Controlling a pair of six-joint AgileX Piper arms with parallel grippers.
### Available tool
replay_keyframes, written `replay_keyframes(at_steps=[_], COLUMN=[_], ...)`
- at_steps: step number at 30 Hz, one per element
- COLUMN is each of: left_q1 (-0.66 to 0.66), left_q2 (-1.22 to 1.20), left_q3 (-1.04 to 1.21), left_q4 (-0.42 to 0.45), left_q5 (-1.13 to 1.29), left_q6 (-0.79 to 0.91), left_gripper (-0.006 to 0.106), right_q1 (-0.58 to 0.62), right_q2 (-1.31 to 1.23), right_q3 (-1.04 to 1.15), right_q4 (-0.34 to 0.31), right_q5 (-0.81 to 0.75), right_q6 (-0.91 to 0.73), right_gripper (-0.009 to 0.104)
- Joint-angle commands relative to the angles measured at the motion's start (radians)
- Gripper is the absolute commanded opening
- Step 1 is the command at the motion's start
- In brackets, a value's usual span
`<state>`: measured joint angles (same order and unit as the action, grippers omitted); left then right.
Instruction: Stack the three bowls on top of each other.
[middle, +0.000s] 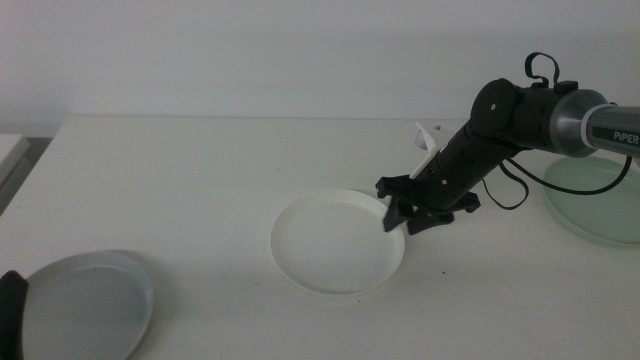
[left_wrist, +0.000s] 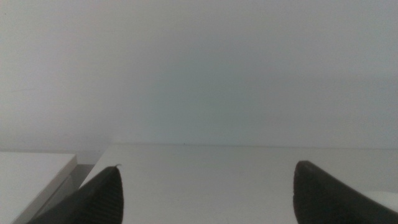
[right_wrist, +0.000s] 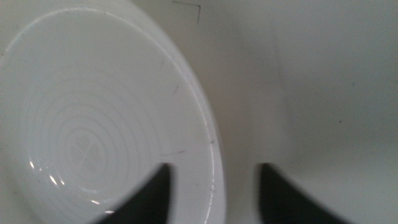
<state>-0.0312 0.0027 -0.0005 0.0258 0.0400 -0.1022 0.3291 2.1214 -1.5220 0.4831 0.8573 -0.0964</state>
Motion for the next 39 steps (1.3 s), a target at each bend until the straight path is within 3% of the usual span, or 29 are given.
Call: replay_keyframes(at_steps=[1,4,8,12,22,29,35,39], left_q1=[0.000,0.000,0.000,0.000,0.000,0.000,0.000,0.000], left_q2=[-0.003,-0.003,-0.003,-0.003,-0.003,-0.003,-0.003,-0.003], left_q3=[0.000,0.000,0.000,0.000,0.000,0.000,0.000,0.000], left_q4=[0.004,0.004,0.004,0.004,0.004,0.004,0.004,0.004], left_q5=[-0.010,-0.010,-0.010,-0.010,-0.010,-0.010,-0.010,-0.010], left_q6=[-0.002,-0.002,-0.002,-0.002,-0.004,-0.004,-0.004,-0.002], left_gripper=[0.094,0.094,0.094,0.094,0.094,0.094,0.094,0.094], right_q1=[0.000,-0.015,-0.090,-0.244,-0.645,-0.778,-0.788,-0.788], right_q2=[-0.005,-0.028,-0.099,-0.214,-0.290,-0.183,-0.063,0.005], right_q3=[-0.008,-0.013,-0.077,-0.148,-0.177,-0.177,-0.177,-0.177], right_q4=[-0.009,-0.011,-0.011,-0.018,-0.247,-0.235,-0.245,-0.219], right_q5=[-0.011,-0.002,0.083,0.135,0.154,0.079,-0.014,-0.027], right_q6=[-0.013,-0.027,-0.061,-0.083,-0.032,-0.025,-0.025,-0.025], right_gripper=[0.049,0.076,0.093,0.093,0.093,0.093,0.093,0.092])
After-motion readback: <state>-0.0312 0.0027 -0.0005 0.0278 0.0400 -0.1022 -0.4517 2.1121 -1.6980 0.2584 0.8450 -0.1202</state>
